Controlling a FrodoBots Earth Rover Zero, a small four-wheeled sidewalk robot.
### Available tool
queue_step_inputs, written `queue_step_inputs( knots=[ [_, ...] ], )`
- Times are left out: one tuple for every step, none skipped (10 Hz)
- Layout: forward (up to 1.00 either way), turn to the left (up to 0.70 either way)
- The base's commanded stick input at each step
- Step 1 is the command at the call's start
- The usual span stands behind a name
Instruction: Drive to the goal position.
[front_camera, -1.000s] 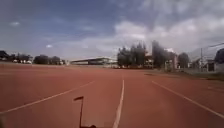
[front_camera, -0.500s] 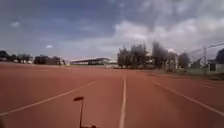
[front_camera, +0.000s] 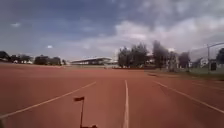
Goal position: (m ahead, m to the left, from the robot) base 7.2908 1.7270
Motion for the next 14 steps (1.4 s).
queue_step_inputs(
  knots=[
    [0.7,0.0],
    [0.7,0.0],
    [0.7,0.0],
    [0.7,0.0],
    [0.7,0.0],
    [0.7,0.0],
    [0.7,0.0],
    [0.7,0.0],
    [0.7,0.0],
    [0.7,0.0],
    [0.7,0.0],
    [0.7,0.0],
    [0.7,0.0],
    [0.7,0.0]
  ],
)
